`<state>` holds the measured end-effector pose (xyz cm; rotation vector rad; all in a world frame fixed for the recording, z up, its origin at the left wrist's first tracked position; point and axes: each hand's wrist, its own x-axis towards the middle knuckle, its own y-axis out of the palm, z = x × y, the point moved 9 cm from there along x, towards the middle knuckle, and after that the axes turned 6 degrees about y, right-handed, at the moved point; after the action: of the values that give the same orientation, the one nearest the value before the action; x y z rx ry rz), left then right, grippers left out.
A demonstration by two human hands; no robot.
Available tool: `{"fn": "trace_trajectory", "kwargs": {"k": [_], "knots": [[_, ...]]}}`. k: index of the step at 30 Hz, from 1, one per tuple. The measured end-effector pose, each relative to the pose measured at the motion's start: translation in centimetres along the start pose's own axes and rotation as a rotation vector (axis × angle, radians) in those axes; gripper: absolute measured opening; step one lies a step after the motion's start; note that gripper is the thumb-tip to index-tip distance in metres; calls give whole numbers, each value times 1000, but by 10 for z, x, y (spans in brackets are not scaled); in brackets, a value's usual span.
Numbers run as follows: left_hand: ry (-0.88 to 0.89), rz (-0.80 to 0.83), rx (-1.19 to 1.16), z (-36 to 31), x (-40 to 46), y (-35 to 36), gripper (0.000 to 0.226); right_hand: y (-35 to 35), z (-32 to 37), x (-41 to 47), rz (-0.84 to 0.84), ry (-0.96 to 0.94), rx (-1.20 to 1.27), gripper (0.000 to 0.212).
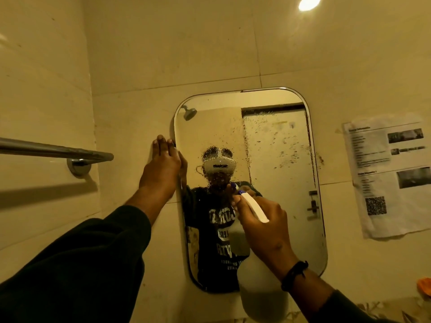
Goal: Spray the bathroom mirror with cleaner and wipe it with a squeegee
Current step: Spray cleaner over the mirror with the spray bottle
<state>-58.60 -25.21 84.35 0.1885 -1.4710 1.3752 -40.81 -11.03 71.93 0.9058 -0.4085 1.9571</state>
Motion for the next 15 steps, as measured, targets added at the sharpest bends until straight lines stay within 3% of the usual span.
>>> {"fn": "trace_trajectory", "kwargs": {"k": [8, 15], "knots": [[-2, -7, 6, 2, 3, 2, 114, -6, -9, 32, 54, 84, 37, 21], [1, -9, 19, 2, 1, 2, 118, -42, -17, 48, -78, 165, 33, 23]]}}
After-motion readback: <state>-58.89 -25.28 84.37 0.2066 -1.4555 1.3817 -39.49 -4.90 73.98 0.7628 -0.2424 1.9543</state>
